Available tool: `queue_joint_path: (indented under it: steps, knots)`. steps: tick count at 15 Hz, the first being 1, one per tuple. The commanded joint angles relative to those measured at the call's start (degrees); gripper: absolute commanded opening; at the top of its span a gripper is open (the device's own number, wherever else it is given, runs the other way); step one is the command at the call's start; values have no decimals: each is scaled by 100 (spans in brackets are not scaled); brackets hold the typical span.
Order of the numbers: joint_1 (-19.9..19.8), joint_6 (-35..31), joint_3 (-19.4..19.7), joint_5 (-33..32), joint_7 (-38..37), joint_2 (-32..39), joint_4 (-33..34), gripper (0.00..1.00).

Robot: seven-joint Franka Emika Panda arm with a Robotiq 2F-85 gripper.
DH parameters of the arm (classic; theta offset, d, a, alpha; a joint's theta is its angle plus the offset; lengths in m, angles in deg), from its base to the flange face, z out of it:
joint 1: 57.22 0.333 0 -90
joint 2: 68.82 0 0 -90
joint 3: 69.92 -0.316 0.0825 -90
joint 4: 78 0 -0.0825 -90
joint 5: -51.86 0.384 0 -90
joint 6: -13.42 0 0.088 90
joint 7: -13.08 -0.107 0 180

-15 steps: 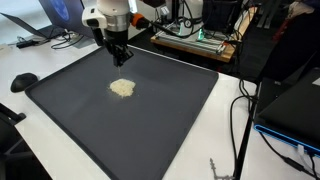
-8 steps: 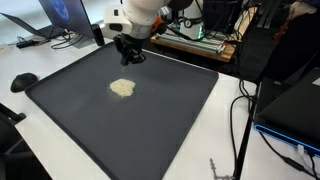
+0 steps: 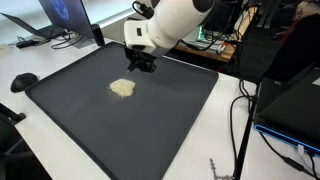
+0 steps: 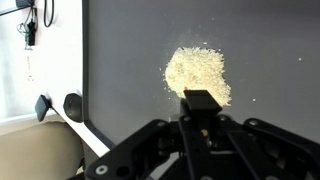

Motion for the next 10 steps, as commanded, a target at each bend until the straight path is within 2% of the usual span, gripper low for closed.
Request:
queue_joint_path:
  steps: [1,10]
  knots:
    - [166,645,-108,-253,-178,562,673,3]
    - [540,1807,-210,-92,-137,1832,2243,3]
